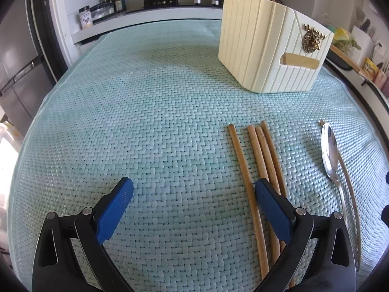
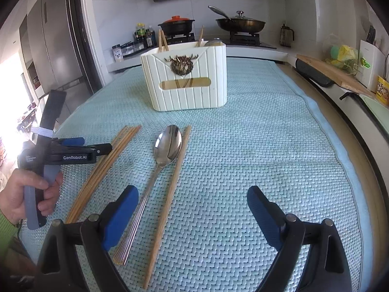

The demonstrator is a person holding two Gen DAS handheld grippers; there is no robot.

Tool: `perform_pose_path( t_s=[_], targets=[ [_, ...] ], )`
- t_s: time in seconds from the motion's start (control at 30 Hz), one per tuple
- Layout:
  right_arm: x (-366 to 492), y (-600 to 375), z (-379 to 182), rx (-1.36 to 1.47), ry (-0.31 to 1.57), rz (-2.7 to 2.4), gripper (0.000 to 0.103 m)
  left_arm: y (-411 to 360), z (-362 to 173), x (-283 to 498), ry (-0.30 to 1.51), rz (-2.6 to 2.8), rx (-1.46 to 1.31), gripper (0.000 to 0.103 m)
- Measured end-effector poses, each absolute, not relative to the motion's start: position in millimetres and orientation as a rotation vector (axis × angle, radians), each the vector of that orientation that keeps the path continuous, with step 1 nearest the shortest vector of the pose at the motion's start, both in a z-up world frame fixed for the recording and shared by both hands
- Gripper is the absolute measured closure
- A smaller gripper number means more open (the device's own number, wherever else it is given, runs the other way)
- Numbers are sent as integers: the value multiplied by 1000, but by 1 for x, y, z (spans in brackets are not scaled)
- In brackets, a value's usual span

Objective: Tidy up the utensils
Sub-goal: 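Lower the left gripper toward the chopstick bundle while the right gripper approaches the chopstick beside the spoon, then close the left gripper on a wooden chopstick while the right gripper grasps another chopstick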

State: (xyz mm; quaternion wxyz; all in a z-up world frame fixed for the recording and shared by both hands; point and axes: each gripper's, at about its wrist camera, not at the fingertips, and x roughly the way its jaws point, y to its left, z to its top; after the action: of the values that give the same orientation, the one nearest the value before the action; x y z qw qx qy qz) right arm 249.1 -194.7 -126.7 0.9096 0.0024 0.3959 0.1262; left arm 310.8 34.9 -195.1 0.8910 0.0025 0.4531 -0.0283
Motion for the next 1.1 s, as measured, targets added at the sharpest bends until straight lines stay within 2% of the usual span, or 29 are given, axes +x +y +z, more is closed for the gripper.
perform_pose_path(
  t_s=[0.1,0.2,0.27,0.3,0.37,0.47,0.77,0.9,0.97,1.0,1.03,1.1],
  targets=[
    [259,-190,-134,7,840,276,12,32,-194,310,948,-62,24,3],
    [271,-182,-139,-10,859,302,21,29,-194,306,960,-75,27,4],
    [280,-177,-143,-19,879,318,34,30,-192,307,964,-85,30,6],
    [285,-174,-146,-24,892,327,37,29,-192,306,964,-90,33,7],
    [295,-168,-153,-48,918,339,51,27,-191,306,969,-99,36,9],
    [307,-162,-157,-99,919,339,65,22,-189,307,972,-108,43,15],
    [348,-159,-156,-173,948,344,77,7,-183,330,989,-157,54,39],
    [361,-154,-155,-188,970,344,84,4,-181,335,998,-163,60,57],
    [366,-152,-155,-184,976,344,87,3,-179,336,1005,-173,56,75],
    [368,-150,-155,-180,979,340,89,2,-179,336,1012,-177,51,89],
    [371,-150,-154,-171,979,339,90,3,-178,337,1020,-185,39,95],
    [377,-151,-155,-142,982,336,91,5,-178,338,1026,-189,15,96]
  ],
)
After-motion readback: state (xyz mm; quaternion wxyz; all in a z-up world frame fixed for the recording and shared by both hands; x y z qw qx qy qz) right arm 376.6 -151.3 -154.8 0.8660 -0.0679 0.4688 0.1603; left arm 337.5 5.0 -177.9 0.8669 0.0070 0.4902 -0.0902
